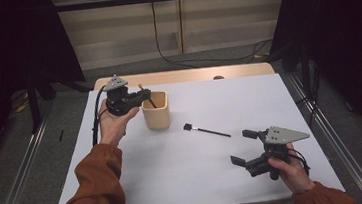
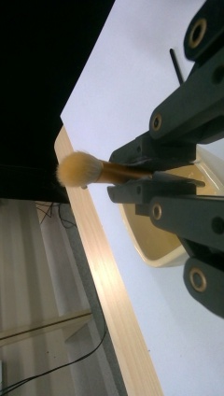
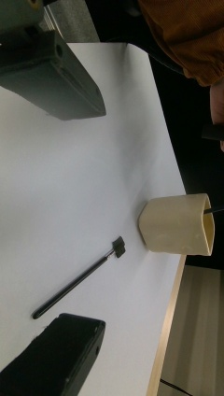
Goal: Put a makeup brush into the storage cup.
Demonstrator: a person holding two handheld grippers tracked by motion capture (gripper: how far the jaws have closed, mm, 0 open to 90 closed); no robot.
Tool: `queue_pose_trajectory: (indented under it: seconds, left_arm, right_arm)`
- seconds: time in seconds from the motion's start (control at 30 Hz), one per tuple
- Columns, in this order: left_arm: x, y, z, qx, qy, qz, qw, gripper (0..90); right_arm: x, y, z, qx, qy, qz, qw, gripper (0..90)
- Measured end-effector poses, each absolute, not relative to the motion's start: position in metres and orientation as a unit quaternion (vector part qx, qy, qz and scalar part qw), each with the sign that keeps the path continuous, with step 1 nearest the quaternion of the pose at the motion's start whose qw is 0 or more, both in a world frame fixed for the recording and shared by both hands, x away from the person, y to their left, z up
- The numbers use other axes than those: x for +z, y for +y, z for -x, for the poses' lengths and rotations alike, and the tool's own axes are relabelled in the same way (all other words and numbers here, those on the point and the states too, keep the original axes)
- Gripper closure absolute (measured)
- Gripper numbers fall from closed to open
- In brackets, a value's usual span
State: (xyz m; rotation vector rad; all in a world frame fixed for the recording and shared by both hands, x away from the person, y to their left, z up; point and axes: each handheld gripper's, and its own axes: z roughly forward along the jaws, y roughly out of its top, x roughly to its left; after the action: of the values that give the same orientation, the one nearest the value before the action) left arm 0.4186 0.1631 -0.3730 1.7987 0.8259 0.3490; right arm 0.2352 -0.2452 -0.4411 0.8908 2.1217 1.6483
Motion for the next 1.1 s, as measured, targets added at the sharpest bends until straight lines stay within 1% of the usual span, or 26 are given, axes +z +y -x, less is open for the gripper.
queue_pose_trajectory:
  seconds: [0.27,0.33,0.37,0.5,0.57,0.73,0.87,0.97,1.1]
  left_arm:
    - [-0.3781,0.1629,-0.4182,0.145,0.347,-0.757,0.534,83.7]
    - [-0.3779,0.1635,-0.4180,0.148,0.348,-0.757,0.533,83.0]
    - [-0.3782,0.1637,-0.4179,0.147,0.348,-0.754,0.537,81.3]
    - [-0.3800,0.1649,-0.4181,0.156,0.353,-0.750,0.536,66.3]
    - [-0.3820,0.1649,-0.4187,0.162,0.359,-0.750,0.531,50.7]
    - [-0.3834,0.1648,-0.4193,0.167,0.369,-0.742,0.535,27.2]
    - [-0.3827,0.1644,-0.4189,0.167,0.366,-0.740,0.539,14.0]
    - [-0.3824,0.1638,-0.4183,0.165,0.366,-0.739,0.541,8.1]
    - [-0.3813,0.1651,-0.4169,0.159,0.364,-0.738,0.546,2.5]
  right_arm:
    - [-0.4410,-0.2451,-0.2350,0.576,0.740,-0.312,0.155,0.0]
    - [-0.4411,-0.2446,-0.2347,0.577,0.740,-0.310,0.153,0.0]
    - [-0.4410,-0.2444,-0.2345,0.577,0.740,-0.310,0.153,0.0]
    - [-0.4409,-0.2445,-0.2344,0.577,0.740,-0.310,0.153,0.0]
    - [-0.4406,-0.2452,-0.2343,0.579,0.738,-0.311,0.152,0.0]
    - [-0.4407,-0.2451,-0.2346,0.579,0.739,-0.310,0.152,0.0]
    - [-0.4406,-0.2455,-0.2346,0.579,0.738,-0.311,0.154,0.0]
    - [-0.4406,-0.2458,-0.2347,0.578,0.738,-0.311,0.152,0.0]
    - [-0.4405,-0.2462,-0.2350,0.579,0.737,-0.312,0.152,0.0]
